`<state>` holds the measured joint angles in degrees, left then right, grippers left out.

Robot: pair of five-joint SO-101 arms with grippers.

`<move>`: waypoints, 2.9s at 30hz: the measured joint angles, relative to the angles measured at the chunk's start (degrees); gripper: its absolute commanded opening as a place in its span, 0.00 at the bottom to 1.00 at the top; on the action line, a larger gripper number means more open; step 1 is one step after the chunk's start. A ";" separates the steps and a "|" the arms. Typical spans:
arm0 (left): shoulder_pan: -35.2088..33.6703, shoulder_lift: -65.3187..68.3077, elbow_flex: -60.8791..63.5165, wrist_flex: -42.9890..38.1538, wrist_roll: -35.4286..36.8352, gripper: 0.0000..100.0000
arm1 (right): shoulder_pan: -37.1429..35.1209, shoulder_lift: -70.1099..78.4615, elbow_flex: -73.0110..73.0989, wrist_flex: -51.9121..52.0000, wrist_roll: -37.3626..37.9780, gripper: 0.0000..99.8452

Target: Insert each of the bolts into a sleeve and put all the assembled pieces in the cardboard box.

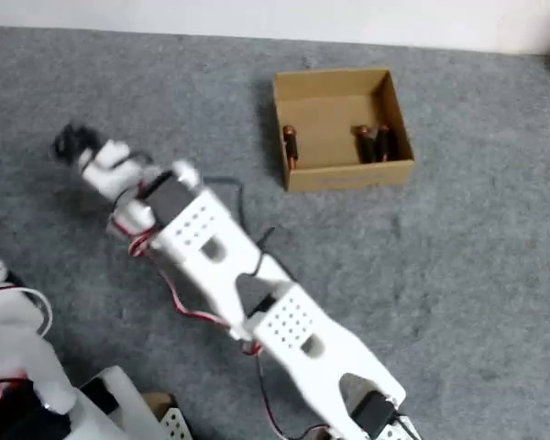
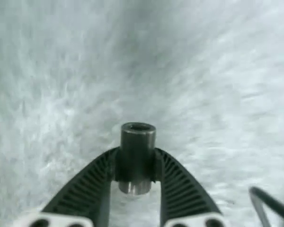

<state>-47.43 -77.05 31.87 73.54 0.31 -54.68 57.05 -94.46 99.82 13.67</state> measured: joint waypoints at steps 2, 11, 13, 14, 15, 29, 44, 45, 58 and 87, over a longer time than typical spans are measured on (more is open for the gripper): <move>4.84 -0.18 0.00 -1.41 0.00 0.00 | 2.29 -5.27 0.00 0.09 0.00 0.01; 22.51 -0.62 1.93 -4.40 0.00 0.00 | 11.08 -34.37 1.23 0.26 0.00 0.01; 25.23 -0.62 4.22 -5.98 0.00 0.00 | 11.96 -42.20 5.63 0.26 0.00 0.01; 26.37 -0.62 5.71 -7.03 0.00 0.00 | 12.31 -46.07 8.88 0.26 0.00 0.01; 27.16 -0.53 7.21 -7.74 0.00 0.00 | 12.66 -50.02 12.31 0.26 0.00 0.01; 41.14 -17.14 13.54 -7.30 -1.58 0.00 | 16.79 -112.09 73.67 -0.97 0.00 0.01; 62.15 -26.73 19.43 -20.84 11.52 0.00 | 27.34 -160.62 139.96 -32.18 -2.55 0.01; 65.49 -26.73 19.43 -21.80 11.69 0.00 | 27.43 -160.70 140.31 -33.58 -1.93 0.01; 89.93 -26.73 24.70 -38.86 13.01 0.00 | 27.34 -162.11 162.81 -49.58 -10.55 0.01; 84.13 -26.02 43.96 -54.59 14.42 0.00 | 13.10 -162.20 164.31 -47.74 -4.75 0.01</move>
<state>36.70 -103.08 75.82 18.95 14.73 -41.58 -105.14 69.85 52.09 8.92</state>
